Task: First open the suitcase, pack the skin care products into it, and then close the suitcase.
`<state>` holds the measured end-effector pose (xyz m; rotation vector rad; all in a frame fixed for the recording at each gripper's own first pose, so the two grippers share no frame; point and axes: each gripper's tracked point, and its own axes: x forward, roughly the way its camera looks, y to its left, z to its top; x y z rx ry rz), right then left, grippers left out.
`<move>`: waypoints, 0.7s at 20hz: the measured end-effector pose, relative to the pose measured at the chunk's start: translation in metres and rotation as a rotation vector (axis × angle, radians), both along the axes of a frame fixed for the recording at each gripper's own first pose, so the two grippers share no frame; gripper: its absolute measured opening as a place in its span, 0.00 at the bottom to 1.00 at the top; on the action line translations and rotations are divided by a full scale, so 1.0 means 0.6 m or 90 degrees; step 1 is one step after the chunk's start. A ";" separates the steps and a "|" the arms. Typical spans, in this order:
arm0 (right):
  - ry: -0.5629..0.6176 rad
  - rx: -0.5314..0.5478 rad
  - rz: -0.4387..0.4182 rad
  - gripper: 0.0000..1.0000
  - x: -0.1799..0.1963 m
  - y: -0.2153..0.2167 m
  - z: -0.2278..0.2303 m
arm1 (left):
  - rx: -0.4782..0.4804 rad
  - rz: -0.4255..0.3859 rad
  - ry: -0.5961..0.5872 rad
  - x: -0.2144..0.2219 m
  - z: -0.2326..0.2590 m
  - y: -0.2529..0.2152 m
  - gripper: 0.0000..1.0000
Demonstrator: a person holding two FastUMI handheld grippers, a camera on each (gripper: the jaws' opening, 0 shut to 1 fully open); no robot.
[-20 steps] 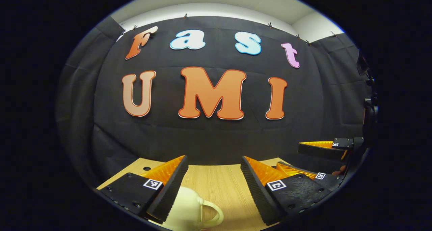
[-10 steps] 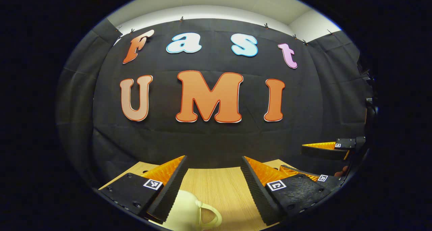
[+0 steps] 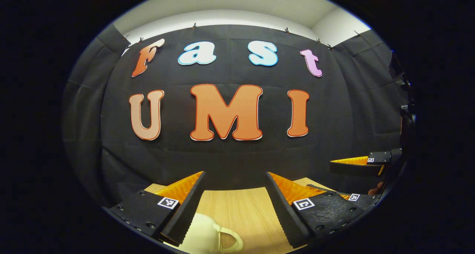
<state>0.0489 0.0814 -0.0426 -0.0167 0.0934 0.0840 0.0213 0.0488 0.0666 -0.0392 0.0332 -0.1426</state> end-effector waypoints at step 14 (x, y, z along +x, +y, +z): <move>0.014 0.007 -0.005 0.96 0.002 -0.009 -0.013 | -0.003 0.010 0.018 0.013 -0.019 0.009 0.96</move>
